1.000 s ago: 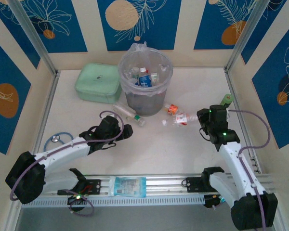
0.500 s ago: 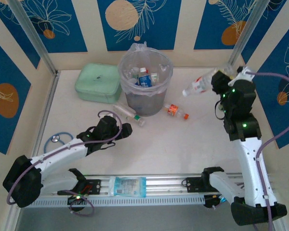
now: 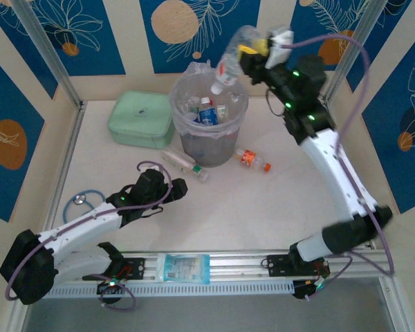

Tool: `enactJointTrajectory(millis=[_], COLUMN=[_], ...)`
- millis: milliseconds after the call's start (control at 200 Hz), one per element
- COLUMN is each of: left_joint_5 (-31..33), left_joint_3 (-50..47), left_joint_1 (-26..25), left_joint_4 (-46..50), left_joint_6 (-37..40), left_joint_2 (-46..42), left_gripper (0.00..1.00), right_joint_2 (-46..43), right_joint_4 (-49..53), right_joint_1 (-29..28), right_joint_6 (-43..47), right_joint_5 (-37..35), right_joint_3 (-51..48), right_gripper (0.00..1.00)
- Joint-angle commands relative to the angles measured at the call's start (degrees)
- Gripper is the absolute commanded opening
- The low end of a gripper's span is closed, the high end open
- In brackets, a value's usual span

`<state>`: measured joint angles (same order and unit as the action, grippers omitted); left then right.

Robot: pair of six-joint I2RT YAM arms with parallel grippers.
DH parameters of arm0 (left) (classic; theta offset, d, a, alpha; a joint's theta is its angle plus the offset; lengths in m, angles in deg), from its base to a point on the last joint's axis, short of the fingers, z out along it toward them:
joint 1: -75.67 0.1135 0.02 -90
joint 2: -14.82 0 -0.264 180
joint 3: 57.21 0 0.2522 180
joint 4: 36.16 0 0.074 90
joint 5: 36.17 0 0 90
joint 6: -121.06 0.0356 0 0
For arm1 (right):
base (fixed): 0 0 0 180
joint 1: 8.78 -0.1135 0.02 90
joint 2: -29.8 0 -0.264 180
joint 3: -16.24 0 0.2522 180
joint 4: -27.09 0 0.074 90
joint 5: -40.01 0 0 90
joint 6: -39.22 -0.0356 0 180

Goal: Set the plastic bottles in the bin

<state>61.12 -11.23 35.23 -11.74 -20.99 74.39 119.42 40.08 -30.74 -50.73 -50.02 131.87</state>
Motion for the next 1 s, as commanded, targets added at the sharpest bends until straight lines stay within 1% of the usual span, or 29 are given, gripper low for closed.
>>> enactJointTrajectory(millis=[0,75,160,240,400,680,996], left_joint_5=[1.96,2.78,3.17,3.66,3.79,3.78,3.39], left_joint_3=[-1.26,-1.67,-1.98,-2.25,-2.26,-1.82,-0.96], left_joint_1=[0.9,0.98,1.07,1.16,1.29,1.33,1.34], left_joint_4=[2.97,4.37,5.4,5.95,6.39,6.14,6.31], left_joint_6=[0.99,1.08,1.16,1.3,1.51,2.11,2.39], left_joint_2=[-2.81,-4.45,-5.99,-7.11,-7.8,-7.43,-6.7], left_gripper=[0.96,0.96,0.96,0.96,0.96,0.96,0.96], right_joint_2=[7.21,12.08,15.75,18.18,21.91,24.93,29.86], right_joint_4=[-0.46,0.03,-1.89,-3.17,-1.48,12.64,28.08], right_joint_1=[-0.87,-1.44,-1.93,-2.34,-2.14,-1.69,-1.25], right_joint_6=[10.96,14.33,16.64,18.13,19.54,19.17,16.5], right_joint_5=[5.41,3.74,2.47,2.12,1.52,2.14,1.28], right_joint_3=[6.91,10.39,11.38,11.54,11.68,12.21,15.97], right_gripper=[0.2,0.2,0.19,0.19,0.19,0.18,0.17])
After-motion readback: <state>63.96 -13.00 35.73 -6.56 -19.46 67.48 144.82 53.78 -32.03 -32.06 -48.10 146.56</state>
